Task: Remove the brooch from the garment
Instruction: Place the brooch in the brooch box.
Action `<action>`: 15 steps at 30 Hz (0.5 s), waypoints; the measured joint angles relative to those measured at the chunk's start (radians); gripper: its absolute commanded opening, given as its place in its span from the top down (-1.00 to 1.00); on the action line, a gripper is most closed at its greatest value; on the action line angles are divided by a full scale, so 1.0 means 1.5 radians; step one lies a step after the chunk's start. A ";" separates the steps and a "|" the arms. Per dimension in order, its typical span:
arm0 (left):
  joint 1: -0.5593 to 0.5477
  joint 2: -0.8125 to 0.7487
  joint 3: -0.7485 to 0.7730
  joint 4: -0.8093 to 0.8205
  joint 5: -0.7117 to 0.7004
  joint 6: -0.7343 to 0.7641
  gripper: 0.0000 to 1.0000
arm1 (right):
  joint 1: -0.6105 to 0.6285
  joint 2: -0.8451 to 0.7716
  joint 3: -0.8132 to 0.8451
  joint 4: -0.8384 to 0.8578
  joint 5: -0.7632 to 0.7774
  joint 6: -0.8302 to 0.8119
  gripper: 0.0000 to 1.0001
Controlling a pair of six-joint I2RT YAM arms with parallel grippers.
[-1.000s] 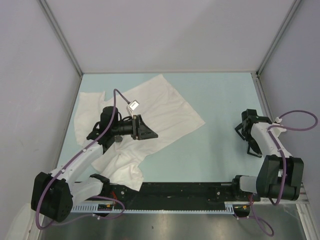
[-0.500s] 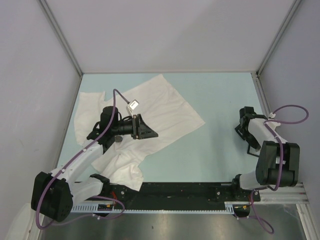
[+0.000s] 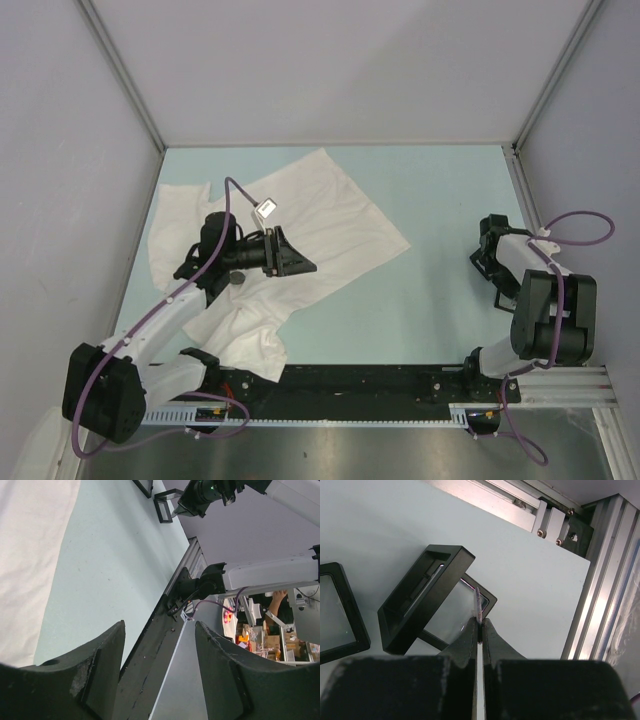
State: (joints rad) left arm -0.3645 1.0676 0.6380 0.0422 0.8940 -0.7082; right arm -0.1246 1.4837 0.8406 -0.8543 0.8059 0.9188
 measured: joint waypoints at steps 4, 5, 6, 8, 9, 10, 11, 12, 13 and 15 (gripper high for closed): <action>0.000 0.002 0.000 0.001 0.000 0.000 -0.25 | 0.000 0.008 0.000 -0.002 0.000 0.001 1.00; 0.000 0.003 0.000 0.001 0.000 0.000 -0.25 | 0.000 0.009 0.000 -0.003 0.000 0.001 0.99; 0.000 0.004 0.000 0.001 0.000 0.000 -0.25 | 0.000 0.009 0.000 -0.003 0.000 0.001 0.98; 0.000 0.004 0.000 0.001 0.000 0.000 -0.25 | 0.000 0.009 0.000 -0.005 0.000 0.003 0.95; 0.000 0.004 0.000 0.001 0.000 0.000 -0.25 | 0.000 0.009 0.000 -0.006 0.000 0.003 0.95; 0.000 0.005 0.000 0.001 0.000 0.000 -0.25 | 0.000 0.009 0.000 -0.006 0.000 0.003 0.94; 0.000 0.005 0.000 0.001 0.000 0.000 -0.25 | 0.001 0.009 0.000 -0.006 -0.001 0.003 0.94; 0.000 0.005 0.000 0.001 0.000 0.000 -0.25 | 0.001 0.009 0.000 -0.006 -0.001 0.003 0.94; 0.000 0.005 0.000 0.001 0.000 0.000 -0.24 | 0.002 0.009 0.000 -0.006 -0.001 0.003 0.94; 0.000 0.005 0.000 0.001 0.000 0.000 -0.25 | 0.002 0.009 0.000 -0.006 -0.001 0.003 0.94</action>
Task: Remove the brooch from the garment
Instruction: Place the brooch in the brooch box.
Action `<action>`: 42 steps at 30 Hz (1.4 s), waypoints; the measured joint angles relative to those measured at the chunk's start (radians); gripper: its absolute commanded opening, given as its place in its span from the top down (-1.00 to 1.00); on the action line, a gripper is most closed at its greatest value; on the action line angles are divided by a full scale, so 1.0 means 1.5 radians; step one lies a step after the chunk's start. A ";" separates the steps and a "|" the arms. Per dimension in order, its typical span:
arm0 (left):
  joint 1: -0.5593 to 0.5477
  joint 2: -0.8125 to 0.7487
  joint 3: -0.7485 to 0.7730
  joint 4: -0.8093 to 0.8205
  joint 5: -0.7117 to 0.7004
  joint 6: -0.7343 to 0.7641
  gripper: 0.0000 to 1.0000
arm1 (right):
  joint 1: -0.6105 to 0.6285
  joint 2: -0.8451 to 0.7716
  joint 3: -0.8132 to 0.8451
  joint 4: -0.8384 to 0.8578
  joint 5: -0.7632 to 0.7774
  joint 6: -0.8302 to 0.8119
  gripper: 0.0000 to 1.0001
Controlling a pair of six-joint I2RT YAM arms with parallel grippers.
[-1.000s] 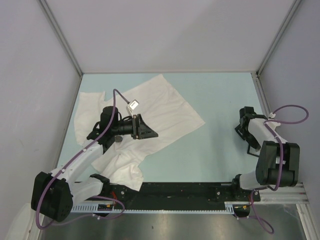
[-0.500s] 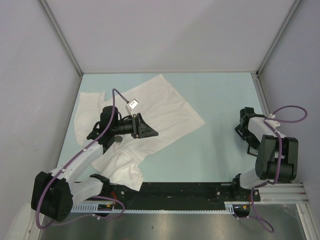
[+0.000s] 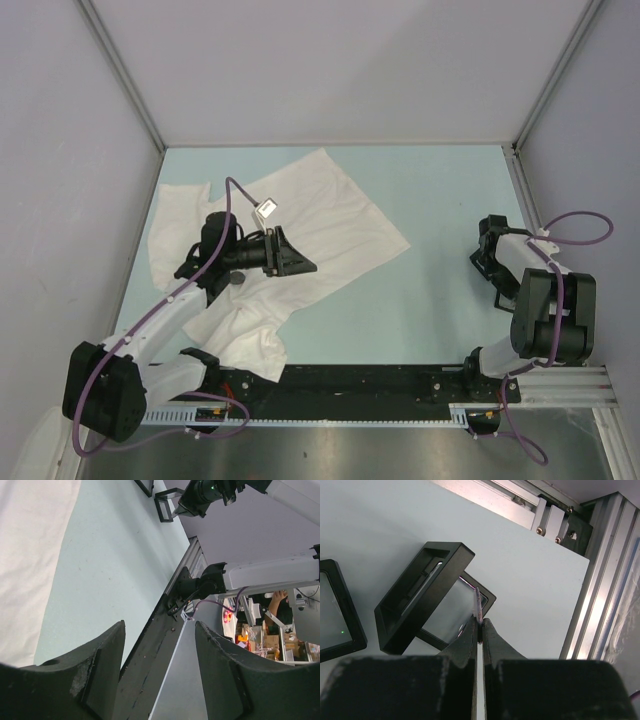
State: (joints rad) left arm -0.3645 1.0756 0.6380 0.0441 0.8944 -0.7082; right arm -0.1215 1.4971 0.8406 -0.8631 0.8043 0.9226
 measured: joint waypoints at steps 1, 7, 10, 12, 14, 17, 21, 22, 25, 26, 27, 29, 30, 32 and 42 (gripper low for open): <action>0.000 0.000 0.000 0.000 0.000 0.000 -0.25 | 0.000 0.000 0.000 0.000 0.000 0.000 0.92; 0.000 0.000 0.000 0.000 0.000 0.000 -0.25 | 0.001 0.004 0.000 0.001 -0.004 0.000 0.80; 0.000 0.000 0.000 0.000 0.000 0.000 -0.25 | 0.001 0.007 0.000 0.001 -0.006 -0.001 0.75; 0.000 0.000 0.000 0.000 0.000 0.000 -0.25 | 0.001 0.011 0.000 0.002 -0.006 -0.003 0.73; 0.000 0.000 0.000 0.000 0.000 0.000 -0.25 | 0.001 0.012 0.000 0.005 -0.008 -0.005 0.68; 0.000 0.000 0.000 0.000 0.000 0.000 -0.25 | 0.001 0.013 0.000 0.007 -0.009 -0.007 0.62; 0.000 -0.003 0.000 0.000 0.000 0.000 -0.25 | 0.001 0.017 0.000 0.009 -0.012 -0.011 0.53; 0.000 -0.003 0.000 0.000 0.000 0.000 -0.25 | 0.002 0.017 0.000 0.011 -0.013 -0.013 0.47; 0.000 -0.003 0.000 0.000 0.000 0.000 -0.25 | 0.009 0.017 0.000 0.018 -0.012 -0.023 0.37; 0.000 -0.003 0.000 0.000 0.000 0.000 -0.25 | 0.012 0.017 0.000 0.019 -0.012 -0.026 0.33; 0.000 -0.003 0.000 0.000 0.000 0.000 -0.25 | 0.016 0.017 0.000 0.021 -0.011 -0.028 0.23; 0.000 -0.003 0.000 0.000 0.000 0.000 -0.25 | 0.027 0.016 0.000 0.024 -0.006 -0.033 0.15; 0.000 -0.003 0.000 0.000 0.000 0.000 -0.25 | 0.035 0.015 0.000 0.025 -0.002 -0.035 0.10; 0.000 -0.003 0.000 0.000 0.000 0.000 -0.25 | 0.047 0.011 0.000 0.027 0.003 -0.041 0.03; 0.000 -0.005 0.000 -0.001 0.000 0.001 -0.26 | 0.075 -0.062 0.000 0.018 0.020 -0.060 -0.40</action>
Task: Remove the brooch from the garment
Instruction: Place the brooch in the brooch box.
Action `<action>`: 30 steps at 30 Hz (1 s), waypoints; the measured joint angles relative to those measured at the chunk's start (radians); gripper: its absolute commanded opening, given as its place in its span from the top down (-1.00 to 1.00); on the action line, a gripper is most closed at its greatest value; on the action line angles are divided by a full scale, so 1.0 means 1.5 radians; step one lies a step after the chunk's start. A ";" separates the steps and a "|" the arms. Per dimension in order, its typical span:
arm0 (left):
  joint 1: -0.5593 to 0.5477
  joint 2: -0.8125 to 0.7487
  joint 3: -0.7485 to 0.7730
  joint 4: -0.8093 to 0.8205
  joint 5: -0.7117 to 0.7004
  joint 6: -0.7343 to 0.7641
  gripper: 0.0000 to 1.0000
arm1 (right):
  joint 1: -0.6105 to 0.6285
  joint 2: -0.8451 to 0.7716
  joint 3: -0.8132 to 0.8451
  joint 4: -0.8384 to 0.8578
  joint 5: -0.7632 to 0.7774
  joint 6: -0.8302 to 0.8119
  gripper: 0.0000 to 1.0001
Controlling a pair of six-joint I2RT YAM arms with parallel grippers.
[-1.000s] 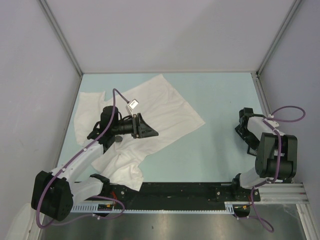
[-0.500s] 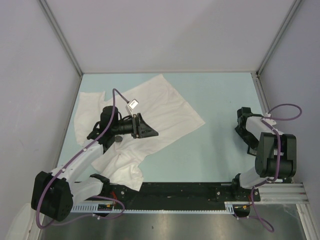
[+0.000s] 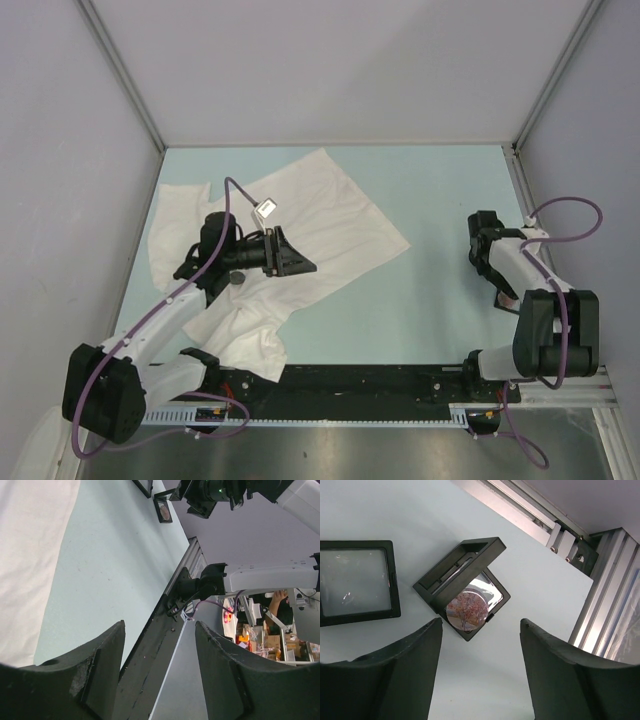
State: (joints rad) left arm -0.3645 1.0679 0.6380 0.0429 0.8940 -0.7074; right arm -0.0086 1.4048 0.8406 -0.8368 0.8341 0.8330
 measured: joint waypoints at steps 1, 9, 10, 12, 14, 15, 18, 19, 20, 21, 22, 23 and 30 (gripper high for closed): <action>0.000 -0.002 0.000 -0.001 0.000 0.000 -0.26 | 0.001 -0.008 0.001 -0.005 0.000 0.000 -0.40; 0.000 -0.012 0.003 -0.065 -0.026 0.036 -0.59 | 0.115 -0.059 0.043 -0.076 -0.002 0.025 -0.42; 0.000 -0.013 0.005 -0.076 -0.036 0.041 -0.66 | 0.144 -0.073 0.046 -0.080 -0.003 0.025 -0.42; 0.000 -0.019 0.005 -0.092 -0.060 0.047 -0.67 | 0.211 -0.101 0.052 -0.081 -0.010 0.024 -0.42; 0.004 -0.033 0.005 -0.115 -0.092 0.047 -0.67 | 0.277 -0.122 0.056 -0.073 -0.024 0.018 -0.42; 0.010 -0.042 0.005 -0.124 -0.111 0.046 -0.65 | 0.309 -0.128 0.057 -0.062 -0.032 0.014 -0.42; 0.050 -0.081 -0.008 -0.142 -0.155 0.034 -0.58 | 0.386 -0.132 0.059 -0.018 -0.052 -0.011 -0.42; 0.073 -0.096 -0.018 -0.147 -0.165 0.028 -0.57 | 0.395 -0.131 0.061 0.002 -0.062 -0.022 -0.42; 0.103 -0.111 -0.029 -0.158 -0.180 0.022 -0.55 | 0.441 -0.128 0.063 0.038 -0.080 -0.042 -0.42; 0.123 -0.119 -0.035 -0.168 -0.191 0.018 -0.53 | 0.452 -0.126 0.065 0.055 -0.088 -0.051 -0.41; 0.148 -0.125 -0.038 -0.184 -0.205 0.017 -0.52 | 0.472 -0.117 0.070 0.092 -0.110 -0.067 -0.40; 0.170 -0.129 -0.038 -0.205 -0.221 0.016 -0.51 | 0.485 -0.106 0.073 0.122 -0.131 -0.076 -0.40; 0.261 -0.178 0.005 -0.395 -0.428 -0.011 -0.48 | 0.602 0.088 0.124 0.418 -0.329 -0.121 -0.30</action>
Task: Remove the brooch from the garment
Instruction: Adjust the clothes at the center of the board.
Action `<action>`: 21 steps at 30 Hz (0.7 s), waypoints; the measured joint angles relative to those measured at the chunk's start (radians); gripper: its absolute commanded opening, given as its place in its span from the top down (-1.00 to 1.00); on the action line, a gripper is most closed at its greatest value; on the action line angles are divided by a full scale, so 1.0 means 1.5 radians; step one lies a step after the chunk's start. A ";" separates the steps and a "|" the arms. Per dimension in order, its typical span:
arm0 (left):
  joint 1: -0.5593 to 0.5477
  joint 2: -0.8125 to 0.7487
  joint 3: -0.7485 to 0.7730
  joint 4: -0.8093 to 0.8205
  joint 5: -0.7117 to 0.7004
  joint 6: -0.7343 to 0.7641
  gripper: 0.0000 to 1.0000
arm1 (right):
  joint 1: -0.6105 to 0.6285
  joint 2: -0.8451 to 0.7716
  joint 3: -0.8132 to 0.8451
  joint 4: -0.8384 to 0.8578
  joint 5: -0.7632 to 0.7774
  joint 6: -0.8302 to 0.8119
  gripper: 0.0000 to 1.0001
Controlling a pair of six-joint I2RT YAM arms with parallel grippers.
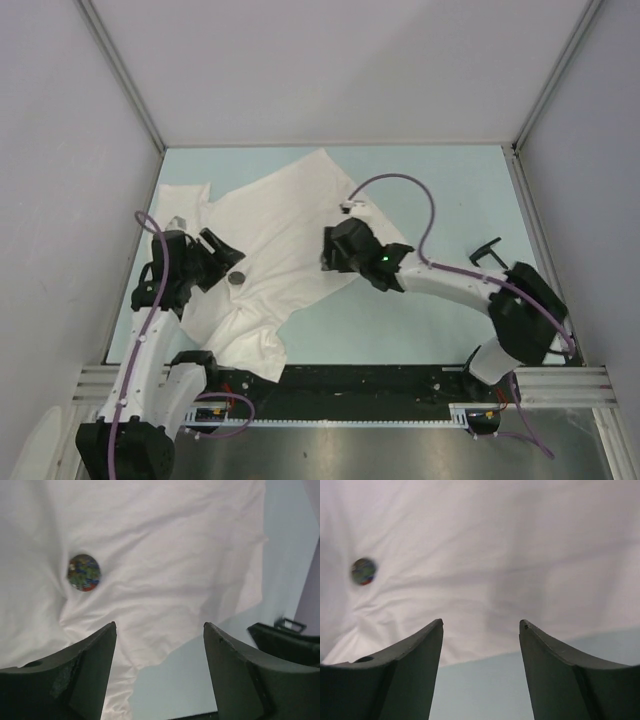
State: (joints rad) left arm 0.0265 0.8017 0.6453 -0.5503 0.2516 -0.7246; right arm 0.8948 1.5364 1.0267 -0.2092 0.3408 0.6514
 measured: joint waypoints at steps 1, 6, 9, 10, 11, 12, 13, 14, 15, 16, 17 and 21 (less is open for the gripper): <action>0.007 -0.007 0.007 -0.018 -0.023 -0.007 -0.48 | 0.017 0.034 0.014 0.032 -0.027 -0.002 -0.28; 0.023 -0.004 0.035 -0.084 -0.112 -0.032 -0.37 | 0.079 0.229 0.146 0.159 -0.180 -0.006 -0.08; 0.024 0.046 0.035 -0.081 -0.115 -0.039 -0.26 | 0.084 0.297 0.193 0.211 -0.243 -0.005 0.02; 0.024 0.066 0.034 -0.073 -0.113 -0.040 -0.22 | 0.082 0.313 0.203 0.223 -0.260 -0.005 0.05; 0.024 0.089 0.033 -0.066 -0.110 -0.039 -0.08 | 0.080 0.326 0.213 0.234 -0.270 -0.006 0.16; 0.025 0.120 0.032 -0.056 -0.104 -0.038 -0.02 | 0.078 0.340 0.227 0.241 -0.282 -0.006 0.20; 0.025 0.149 0.031 -0.045 -0.093 -0.035 0.00 | 0.076 0.357 0.245 0.245 -0.291 -0.008 0.26; 0.025 0.175 0.030 -0.031 -0.084 -0.033 0.06 | 0.075 0.373 0.264 0.249 -0.299 -0.009 0.40; 0.025 0.200 0.029 -0.016 -0.071 -0.029 0.07 | 0.073 0.386 0.282 0.248 -0.303 -0.010 0.46; 0.025 0.221 0.028 -0.002 -0.058 -0.028 0.07 | 0.071 0.404 0.305 0.248 -0.309 -0.011 0.50; 0.025 0.239 0.028 0.013 -0.047 -0.025 0.08 | 0.069 0.421 0.328 0.247 -0.313 -0.012 0.56; 0.025 0.289 0.028 0.065 -0.033 -0.023 -0.09 | 0.060 0.454 0.369 0.227 -0.313 -0.012 0.59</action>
State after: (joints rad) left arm 0.0643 1.2358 0.6880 -0.4522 0.2020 -0.7597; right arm 0.9840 2.2181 1.5799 0.1314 -0.1284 0.6334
